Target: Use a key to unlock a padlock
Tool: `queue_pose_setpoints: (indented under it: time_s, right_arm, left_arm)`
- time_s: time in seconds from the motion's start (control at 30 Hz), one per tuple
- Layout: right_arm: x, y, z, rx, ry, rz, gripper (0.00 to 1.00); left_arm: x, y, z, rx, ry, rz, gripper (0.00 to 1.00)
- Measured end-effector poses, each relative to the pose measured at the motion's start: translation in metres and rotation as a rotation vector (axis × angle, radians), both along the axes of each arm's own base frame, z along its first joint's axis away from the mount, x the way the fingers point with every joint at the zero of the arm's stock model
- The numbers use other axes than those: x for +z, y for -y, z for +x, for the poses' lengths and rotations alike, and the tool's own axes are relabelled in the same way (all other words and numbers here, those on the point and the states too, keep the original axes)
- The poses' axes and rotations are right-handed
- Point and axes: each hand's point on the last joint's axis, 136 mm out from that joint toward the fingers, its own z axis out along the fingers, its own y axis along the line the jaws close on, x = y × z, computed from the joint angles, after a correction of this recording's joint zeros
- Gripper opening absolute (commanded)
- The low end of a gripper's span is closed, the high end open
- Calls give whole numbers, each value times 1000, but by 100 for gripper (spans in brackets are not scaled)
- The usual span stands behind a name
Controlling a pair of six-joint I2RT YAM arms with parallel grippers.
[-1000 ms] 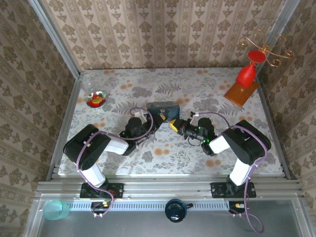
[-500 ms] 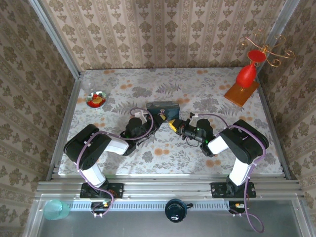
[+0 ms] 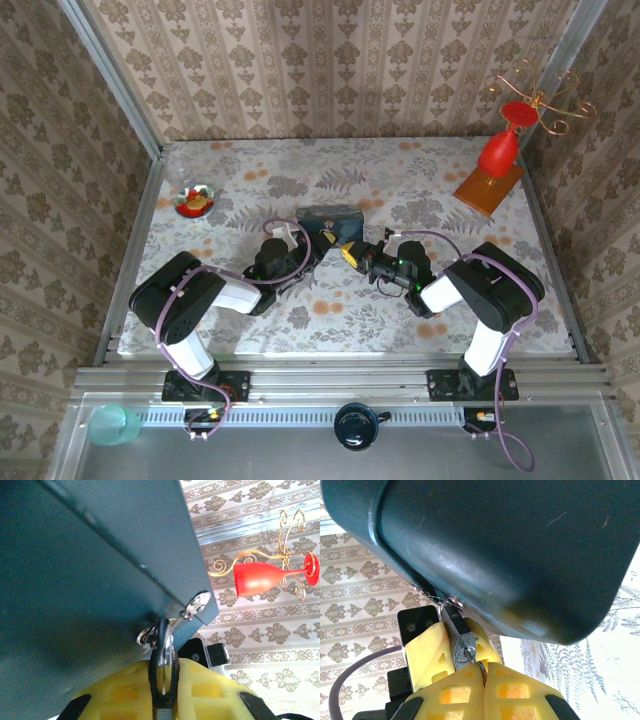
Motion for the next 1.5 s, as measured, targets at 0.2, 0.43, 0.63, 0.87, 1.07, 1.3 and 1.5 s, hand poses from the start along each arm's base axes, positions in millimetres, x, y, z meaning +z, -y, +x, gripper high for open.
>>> queue_pose_setpoints:
  time_s: [0.2, 0.43, 0.63, 0.87, 1.07, 1.3, 1.5]
  right_arm:
    - [1, -1, -1, 3, -5, -3, 0]
    - [3, -2, 0, 3, -8, -6, 0]
    - [4, -4, 2, 6, -4, -6, 0]
    - [9, -7, 4, 17, 2, 0, 0]
    - [13, -10, 6, 31, 11, 6, 0]
    - [13, -9, 7, 31, 11, 6, 0]
    - [13, -9, 7, 39, 4, 4, 0]
  left_arm:
    - [1, 0, 0, 0, 2, -2, 0]
    - [0, 0, 0, 3, 3, -2, 0]
    - [3, -1, 2, 13, 11, -7, 0]
    - [6, -1, 3, 18, 20, -15, 0]
    - [9, 2, 3, 13, 26, -26, 0]
    - [9, 2, 3, 13, 26, -25, 0]
    - [8, 3, 2, 20, 25, -20, 0]
